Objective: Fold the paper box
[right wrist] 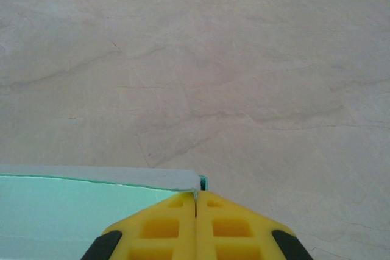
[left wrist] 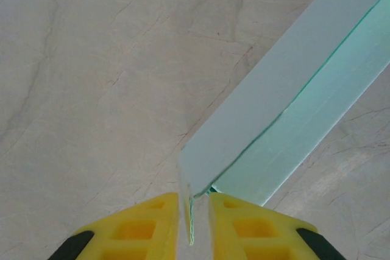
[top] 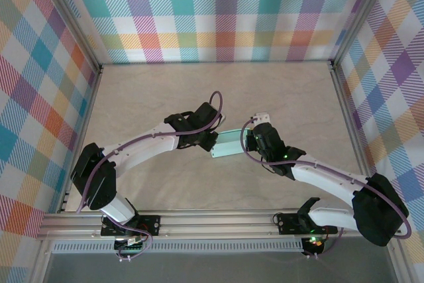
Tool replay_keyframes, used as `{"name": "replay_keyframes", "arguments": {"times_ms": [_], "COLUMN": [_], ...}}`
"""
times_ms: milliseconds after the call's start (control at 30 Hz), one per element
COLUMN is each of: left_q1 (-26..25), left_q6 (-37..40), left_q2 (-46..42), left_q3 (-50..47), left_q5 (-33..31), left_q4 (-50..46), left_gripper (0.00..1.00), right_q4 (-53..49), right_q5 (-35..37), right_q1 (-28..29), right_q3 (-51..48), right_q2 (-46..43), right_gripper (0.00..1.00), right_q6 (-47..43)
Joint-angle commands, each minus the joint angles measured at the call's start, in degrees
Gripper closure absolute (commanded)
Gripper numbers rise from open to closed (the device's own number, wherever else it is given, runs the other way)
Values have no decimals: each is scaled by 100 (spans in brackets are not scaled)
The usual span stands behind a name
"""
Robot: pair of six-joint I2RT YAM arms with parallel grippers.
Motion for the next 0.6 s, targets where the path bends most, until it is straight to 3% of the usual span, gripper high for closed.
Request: {"name": "replay_keyframes", "arguments": {"times_ms": [0, 233, 567], "left_q1": [39, 40, 46], "left_q6": [-39, -79, -566], "left_q2": [-175, -161, -41], "left_q3": [158, 191, 428], "left_q5": [12, 28, 142], "left_q4": [-31, -84, -224], "left_gripper": [82, 96, 100], "right_q4": [-245, -247, -257], "right_q5": [-128, -143, -148], "right_q1": [39, 39, 48], "right_q3": [83, 92, 87], "right_q2": [114, 140, 113], "right_gripper": [100, 100, 100], "right_q6": [72, 76, 77]}}
